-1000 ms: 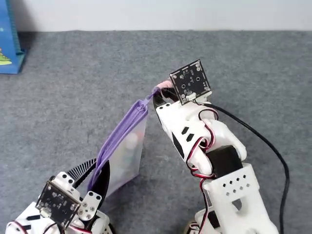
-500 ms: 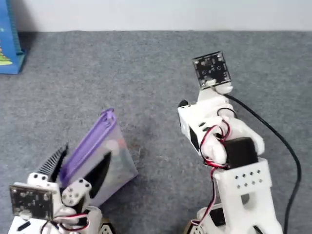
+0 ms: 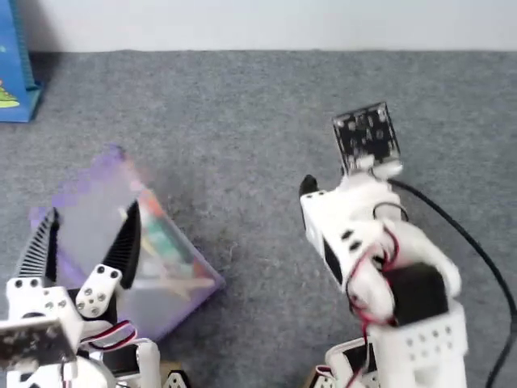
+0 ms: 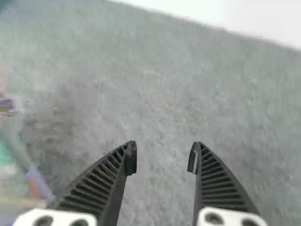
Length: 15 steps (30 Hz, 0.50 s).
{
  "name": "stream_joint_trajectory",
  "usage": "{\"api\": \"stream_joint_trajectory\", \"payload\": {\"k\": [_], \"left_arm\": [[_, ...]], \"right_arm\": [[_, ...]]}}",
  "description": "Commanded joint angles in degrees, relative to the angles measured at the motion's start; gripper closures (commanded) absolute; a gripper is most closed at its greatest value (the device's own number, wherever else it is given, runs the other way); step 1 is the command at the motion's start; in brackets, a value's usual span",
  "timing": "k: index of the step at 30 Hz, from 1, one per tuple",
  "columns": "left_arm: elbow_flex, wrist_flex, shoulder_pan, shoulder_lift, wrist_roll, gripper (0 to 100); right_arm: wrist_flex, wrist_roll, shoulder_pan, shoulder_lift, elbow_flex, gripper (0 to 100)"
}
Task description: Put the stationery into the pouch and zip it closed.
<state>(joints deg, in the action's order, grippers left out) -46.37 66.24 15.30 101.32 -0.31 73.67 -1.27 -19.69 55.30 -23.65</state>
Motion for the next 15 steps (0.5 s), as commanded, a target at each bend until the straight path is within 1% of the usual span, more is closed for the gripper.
{"api": "stream_joint_trajectory", "payload": {"k": [1,3,6,9,11,13,15], "left_arm": [[0.22,-5.27,2.02,-1.23,3.25,68],[0.13,-6.51,3.08,-1.23,5.36,68],[-0.92,-6.51,3.16,-1.23,5.98,69],[-3.30,-6.59,3.16,-1.23,5.98,75],[-5.23,-6.59,3.08,-1.23,5.89,81],[-7.43,-6.59,3.08,-1.23,5.54,87],[-9.89,-6.51,1.76,-1.23,3.25,92]], "right_arm": [[0.13,0.09,-2.33,4.97,1.41,80.6],[0.13,0.09,-2.77,6.20,0.18,80.6],[-0.31,0.09,-2.59,8.04,-2.90,80.6],[-0.31,0.35,-2.59,9.63,-6.33,81.2],[-0.40,0.44,-2.68,10.95,-8.53,85.3],[-0.66,0.44,-2.77,12.09,-10.55,92.5],[-2.59,0.44,-2.59,13.32,-13.45,99.8]]}}
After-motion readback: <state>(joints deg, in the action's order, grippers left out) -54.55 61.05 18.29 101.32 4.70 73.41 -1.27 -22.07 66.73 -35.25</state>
